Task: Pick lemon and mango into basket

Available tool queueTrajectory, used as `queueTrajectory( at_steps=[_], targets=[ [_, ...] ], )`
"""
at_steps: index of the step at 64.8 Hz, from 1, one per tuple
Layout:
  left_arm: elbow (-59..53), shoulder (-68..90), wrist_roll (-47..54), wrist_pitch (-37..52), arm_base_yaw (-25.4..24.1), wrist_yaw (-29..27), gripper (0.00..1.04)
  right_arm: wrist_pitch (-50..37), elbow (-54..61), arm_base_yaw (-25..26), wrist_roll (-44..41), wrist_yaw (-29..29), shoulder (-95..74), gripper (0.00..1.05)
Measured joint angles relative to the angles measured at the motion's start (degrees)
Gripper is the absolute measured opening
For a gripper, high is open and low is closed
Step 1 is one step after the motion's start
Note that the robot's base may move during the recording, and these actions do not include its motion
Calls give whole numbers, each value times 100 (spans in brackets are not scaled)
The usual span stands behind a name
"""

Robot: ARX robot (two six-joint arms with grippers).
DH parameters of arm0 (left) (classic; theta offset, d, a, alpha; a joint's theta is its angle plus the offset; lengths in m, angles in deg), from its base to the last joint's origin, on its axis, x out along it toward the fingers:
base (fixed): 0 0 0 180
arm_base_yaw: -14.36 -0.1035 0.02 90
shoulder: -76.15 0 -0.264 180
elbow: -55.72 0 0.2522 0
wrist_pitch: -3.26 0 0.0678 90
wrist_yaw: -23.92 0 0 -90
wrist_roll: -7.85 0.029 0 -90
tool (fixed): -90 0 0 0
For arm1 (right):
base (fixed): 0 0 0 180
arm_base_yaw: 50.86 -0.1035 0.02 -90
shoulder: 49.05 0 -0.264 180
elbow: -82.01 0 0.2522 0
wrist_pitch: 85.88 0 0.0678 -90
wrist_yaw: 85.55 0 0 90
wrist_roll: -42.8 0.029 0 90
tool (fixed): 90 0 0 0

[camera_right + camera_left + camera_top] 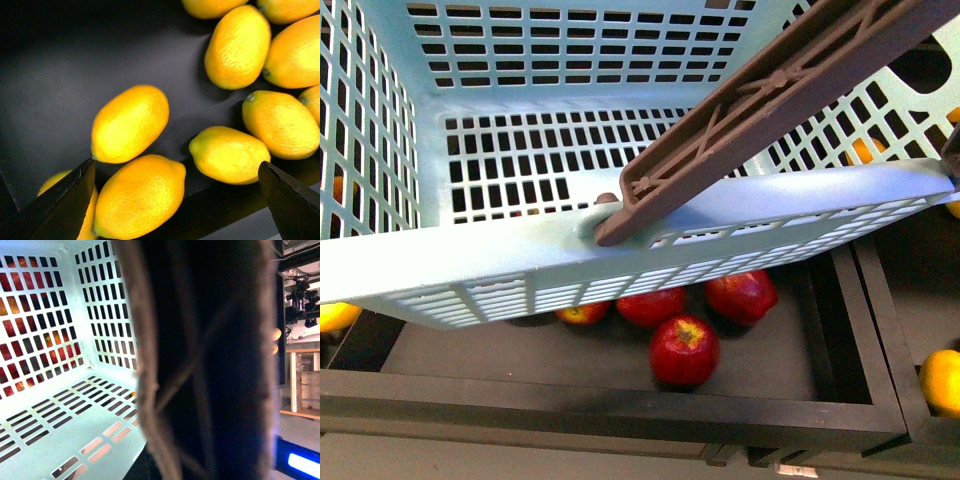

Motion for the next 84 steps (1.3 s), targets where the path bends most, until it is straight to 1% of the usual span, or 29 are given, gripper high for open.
queueTrajectory(
  at_steps=[11,17,28,38,55,84],
  targets=[
    [0,0,2,0,0,0,5,267,-621,-55,-636,26,-734,96],
    [0,0,2,0,0,0,5,437,-879,-133,-931,-214,-960,96],
    [0,0,2,0,0,2,5,640,-1067,-223,-1224,-527,-1134,96],
    [0,0,2,0,0,0,5,767,-1259,-212,-1355,-553,-1263,96],
    [0,0,2,0,0,2,5,922,-1631,-55,-1648,-577,-1598,96],
    [0,0,2,0,0,2,5,1248,-2116,-168,-1687,-682,-2100,96]
  ],
)
